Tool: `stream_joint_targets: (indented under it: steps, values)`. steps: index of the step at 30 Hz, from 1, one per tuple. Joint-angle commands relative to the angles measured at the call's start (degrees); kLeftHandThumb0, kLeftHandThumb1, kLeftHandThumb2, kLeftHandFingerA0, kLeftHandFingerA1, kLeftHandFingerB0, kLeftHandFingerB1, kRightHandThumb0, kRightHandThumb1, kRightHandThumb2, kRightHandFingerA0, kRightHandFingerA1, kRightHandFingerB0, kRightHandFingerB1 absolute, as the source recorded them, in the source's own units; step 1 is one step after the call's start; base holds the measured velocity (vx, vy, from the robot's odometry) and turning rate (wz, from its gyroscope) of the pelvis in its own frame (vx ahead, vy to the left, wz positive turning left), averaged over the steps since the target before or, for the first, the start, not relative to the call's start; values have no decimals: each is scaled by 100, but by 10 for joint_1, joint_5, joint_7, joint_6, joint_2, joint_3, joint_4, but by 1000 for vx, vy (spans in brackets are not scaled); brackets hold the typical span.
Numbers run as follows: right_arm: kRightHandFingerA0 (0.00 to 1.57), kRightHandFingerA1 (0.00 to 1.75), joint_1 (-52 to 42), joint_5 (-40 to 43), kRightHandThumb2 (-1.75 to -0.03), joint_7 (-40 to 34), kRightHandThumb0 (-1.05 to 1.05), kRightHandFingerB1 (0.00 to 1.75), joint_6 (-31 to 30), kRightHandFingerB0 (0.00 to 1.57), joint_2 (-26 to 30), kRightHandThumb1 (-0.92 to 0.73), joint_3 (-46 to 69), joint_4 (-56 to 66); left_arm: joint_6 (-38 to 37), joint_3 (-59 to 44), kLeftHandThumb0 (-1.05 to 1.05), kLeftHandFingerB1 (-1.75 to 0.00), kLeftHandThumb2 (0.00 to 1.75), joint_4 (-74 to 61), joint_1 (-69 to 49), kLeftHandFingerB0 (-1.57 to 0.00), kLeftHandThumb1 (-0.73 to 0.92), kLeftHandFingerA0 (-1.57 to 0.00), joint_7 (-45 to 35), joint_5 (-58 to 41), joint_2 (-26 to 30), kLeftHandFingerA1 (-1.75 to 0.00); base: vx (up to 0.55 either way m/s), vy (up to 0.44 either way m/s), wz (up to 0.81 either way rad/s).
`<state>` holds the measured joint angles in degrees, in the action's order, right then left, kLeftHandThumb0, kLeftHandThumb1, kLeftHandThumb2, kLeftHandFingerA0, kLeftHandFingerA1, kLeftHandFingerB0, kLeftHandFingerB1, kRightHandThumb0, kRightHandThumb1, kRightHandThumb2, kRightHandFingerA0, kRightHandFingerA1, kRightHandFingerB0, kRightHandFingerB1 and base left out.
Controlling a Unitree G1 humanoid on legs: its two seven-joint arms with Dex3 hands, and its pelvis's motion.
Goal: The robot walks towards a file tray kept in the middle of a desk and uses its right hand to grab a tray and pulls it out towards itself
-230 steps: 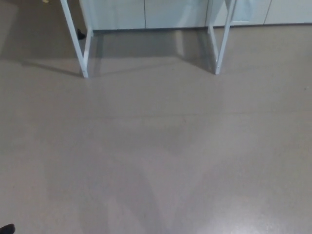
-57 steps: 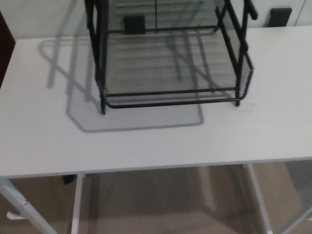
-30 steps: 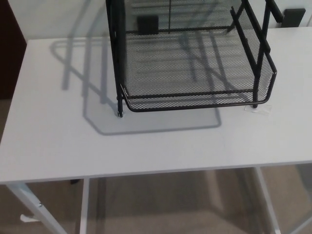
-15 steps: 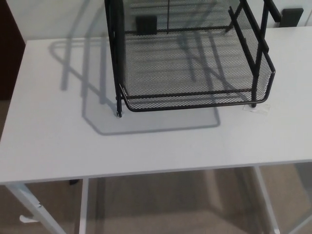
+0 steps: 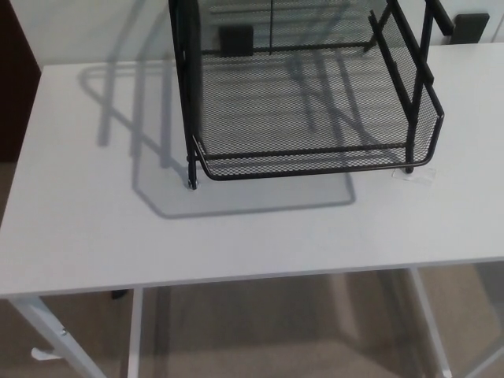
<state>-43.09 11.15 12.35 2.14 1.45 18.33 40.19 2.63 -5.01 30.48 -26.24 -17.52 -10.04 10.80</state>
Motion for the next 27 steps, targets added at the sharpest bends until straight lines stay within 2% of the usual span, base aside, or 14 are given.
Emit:
stream_joint_targets:
  steps: [1,2,3,6,10,11,12,13,15,16,17,23,26,27]
  values:
    - [25,69,320,-268,-56,25,-53,50,36,23,133,-54,-32,198,-71,44,-30,-34,56,-38,-65,-35,55,-45,-31,57,33,-41,0,0,0]
    - [19,65,365,-300,-58,50,-54,51,-10,21,144,-57,-66,198,-69,45,-30,-35,56,-45,-69,-36,55,-46,-30,56,33,-41,0,0,0]
    - [14,61,391,-314,-76,65,-58,55,-39,19,154,-45,-83,198,-70,47,-31,-35,56,-45,-68,-35,55,-45,-30,58,34,-41,0,0,0]
    - [10,60,478,-385,-76,101,-61,56,-140,21,186,-44,-153,189,-79,51,-31,-35,56,-32,-58,-36,55,-44,-31,63,39,-41,0,0,0]
    - [1,55,567,-492,-81,130,-80,59,-136,13,200,-48,-202,86,-58,49,-30,-34,57,-35,-50,-35,54,-51,-16,63,38,-41,0,0,0]
    - [0,56,586,-512,-57,135,-77,59,-139,12,204,-53,-212,63,-61,47,-29,-34,57,-30,-46,-35,54,-51,-24,57,38,-41,0,0,0]
    - [0,44,596,-522,-82,140,-78,60,-146,10,208,-45,-218,52,-62,47,-28,-34,56,-33,-46,-35,55,-50,-27,54,38,-41,0,0,0]
    - [0,49,610,-542,-69,139,-82,58,-144,12,209,-38,-229,32,-64,47,-28,-34,56,-31,-44,-36,55,-51,-28,53,39,-41,0,0,0]
    - [0,49,642,-578,-68,143,-84,55,-147,13,203,-34,-255,-6,-63,46,-27,-34,56,-27,-40,-35,55,-50,-36,49,41,-40,0,0,0]
    - [0,46,652,-588,-81,144,-64,55,-150,11,201,-36,-264,-18,-60,46,-27,-34,56,-29,-39,-35,54,-50,-35,49,41,-39,0,0,0]
    - [0,45,668,-606,-67,146,-85,53,-154,10,196,-32,-277,-36,-56,46,-27,-34,56,-36,-40,-34,54,-48,-36,47,41,-40,0,0,0]
    - [1,32,738,-714,-67,162,-85,45,-191,8,174,-32,-350,-143,-49,53,-26,-34,56,-64,-47,-37,55,-47,-32,51,43,-40,0,0,0]
    - [1,22,748,-776,-68,156,-78,36,-212,6,155,-32,-381,-185,-51,53,-26,-34,56,-65,-43,-36,55,-48,-33,50,44,-40,0,0,0]
    - [0,25,744,-800,-81,144,-58,37,-218,3,146,-33,-391,-196,-63,57,-28,-35,57,-62,-42,-38,55,-50,-29,59,47,-41,0,0,0]
